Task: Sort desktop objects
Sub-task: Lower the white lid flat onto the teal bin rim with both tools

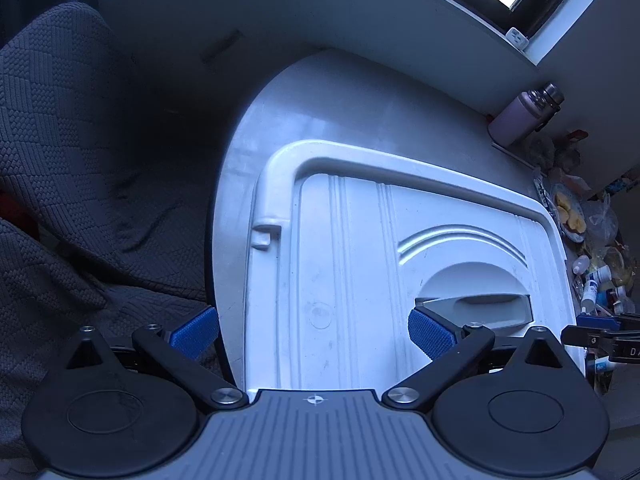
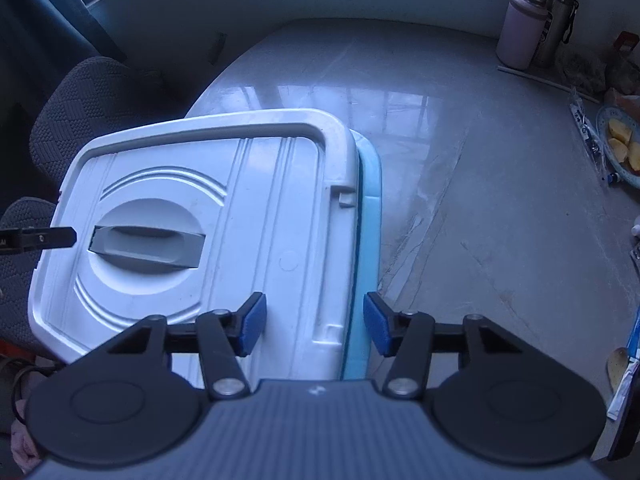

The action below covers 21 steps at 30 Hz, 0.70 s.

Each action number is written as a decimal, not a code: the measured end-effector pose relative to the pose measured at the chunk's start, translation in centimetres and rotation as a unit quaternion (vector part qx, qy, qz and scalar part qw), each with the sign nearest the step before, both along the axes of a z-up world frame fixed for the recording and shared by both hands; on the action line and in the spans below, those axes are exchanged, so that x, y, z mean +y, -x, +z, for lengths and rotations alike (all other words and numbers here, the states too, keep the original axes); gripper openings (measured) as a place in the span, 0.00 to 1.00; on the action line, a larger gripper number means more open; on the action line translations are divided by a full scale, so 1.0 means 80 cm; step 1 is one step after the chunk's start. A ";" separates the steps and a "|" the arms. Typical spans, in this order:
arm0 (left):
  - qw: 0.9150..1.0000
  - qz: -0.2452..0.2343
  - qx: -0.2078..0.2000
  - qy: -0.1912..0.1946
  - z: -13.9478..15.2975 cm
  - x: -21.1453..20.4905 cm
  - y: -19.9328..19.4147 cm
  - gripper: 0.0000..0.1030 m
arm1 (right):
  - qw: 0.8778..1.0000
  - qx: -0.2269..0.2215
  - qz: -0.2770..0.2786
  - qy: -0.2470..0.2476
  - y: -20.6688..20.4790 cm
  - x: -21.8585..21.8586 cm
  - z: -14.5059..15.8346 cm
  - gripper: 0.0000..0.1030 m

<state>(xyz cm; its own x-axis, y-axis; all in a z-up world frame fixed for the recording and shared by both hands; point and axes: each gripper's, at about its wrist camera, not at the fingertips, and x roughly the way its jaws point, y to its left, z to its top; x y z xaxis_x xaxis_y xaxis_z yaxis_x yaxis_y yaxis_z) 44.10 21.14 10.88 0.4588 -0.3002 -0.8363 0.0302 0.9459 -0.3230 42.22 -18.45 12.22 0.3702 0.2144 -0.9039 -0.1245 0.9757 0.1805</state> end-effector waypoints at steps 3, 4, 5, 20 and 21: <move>1.000 -0.011 0.006 0.016 -0.011 -0.008 0.002 0.96 | 1.000 0.002 -0.001 -0.007 0.000 -0.003 0.000 0.51; 1.000 -0.011 0.004 0.018 -0.014 -0.010 0.003 0.96 | 1.000 0.001 -0.001 -0.005 0.001 -0.003 0.000 0.50; 1.000 -0.011 0.003 0.020 -0.016 -0.013 0.004 0.96 | 1.000 -0.001 0.000 -0.004 0.003 -0.002 0.001 0.49; 0.999 -0.021 0.000 0.025 -0.011 -0.020 0.003 0.89 | 1.000 -0.014 -0.005 0.021 0.015 0.003 0.008 0.45; 0.999 -0.023 0.000 0.025 -0.011 -0.021 0.004 0.89 | 1.000 -0.013 -0.006 0.022 0.016 0.003 0.007 0.45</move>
<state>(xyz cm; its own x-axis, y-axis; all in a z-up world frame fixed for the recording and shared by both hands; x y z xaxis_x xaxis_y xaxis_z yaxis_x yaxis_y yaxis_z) 43.80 19.45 10.03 0.4429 -0.3628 -0.8199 0.0730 0.9260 -0.3703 40.94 -18.21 12.80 0.3966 0.1701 -0.9021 -0.1174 0.9840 0.1339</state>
